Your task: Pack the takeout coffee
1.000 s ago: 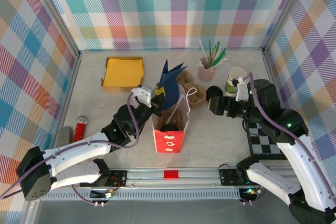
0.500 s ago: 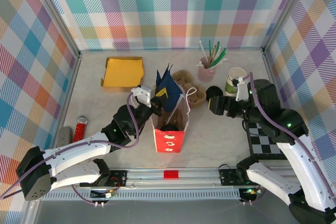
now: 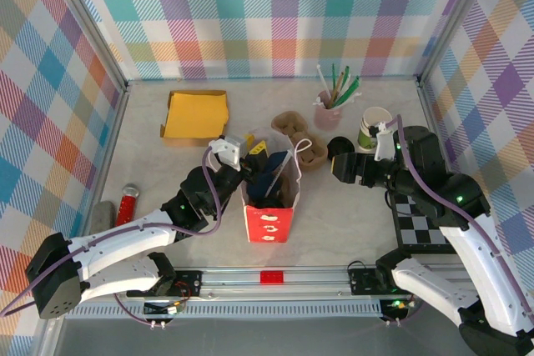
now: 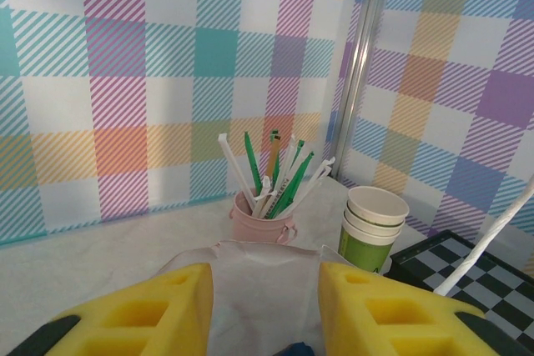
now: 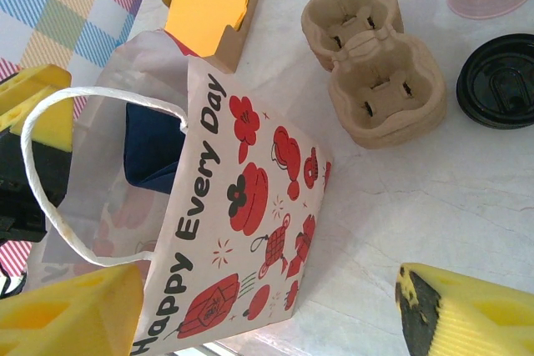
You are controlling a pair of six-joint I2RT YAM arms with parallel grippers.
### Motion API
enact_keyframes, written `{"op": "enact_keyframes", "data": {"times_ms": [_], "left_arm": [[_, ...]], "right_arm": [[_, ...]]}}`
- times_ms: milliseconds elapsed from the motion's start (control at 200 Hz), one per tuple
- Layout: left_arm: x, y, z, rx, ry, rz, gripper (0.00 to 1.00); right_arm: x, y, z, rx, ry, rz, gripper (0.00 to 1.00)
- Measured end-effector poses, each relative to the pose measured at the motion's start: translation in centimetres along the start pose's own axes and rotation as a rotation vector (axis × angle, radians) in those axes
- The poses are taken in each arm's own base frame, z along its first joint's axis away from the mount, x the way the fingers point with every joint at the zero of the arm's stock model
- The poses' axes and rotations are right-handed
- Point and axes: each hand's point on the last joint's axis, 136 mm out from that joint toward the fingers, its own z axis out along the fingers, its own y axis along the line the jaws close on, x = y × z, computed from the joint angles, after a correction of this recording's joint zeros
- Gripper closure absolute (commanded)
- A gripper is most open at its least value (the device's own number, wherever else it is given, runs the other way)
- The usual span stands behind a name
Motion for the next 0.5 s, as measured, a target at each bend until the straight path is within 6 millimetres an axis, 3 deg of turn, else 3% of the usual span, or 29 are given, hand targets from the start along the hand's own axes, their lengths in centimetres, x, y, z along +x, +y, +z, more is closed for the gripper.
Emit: {"op": "enact_keyframes", "data": {"times_ms": [170, 320, 500], "left_arm": [[0.1, 0.0, 0.0, -0.001, 0.006, 0.002, 0.59], [-0.3, 0.0, -0.1, -0.002, 0.026, 0.013, 0.48], [-3.5, -0.5, -0.5, 0.016, 0.007, -0.006, 0.41]], "right_arm": [[0.0, 0.0, 0.0, -0.003, 0.002, 0.000, 0.20], [0.1, 0.1, 0.3, -0.008, 0.015, 0.001, 0.14], [0.5, 0.1, 1.5, -0.008, 0.064, 0.007, 0.09]]}}
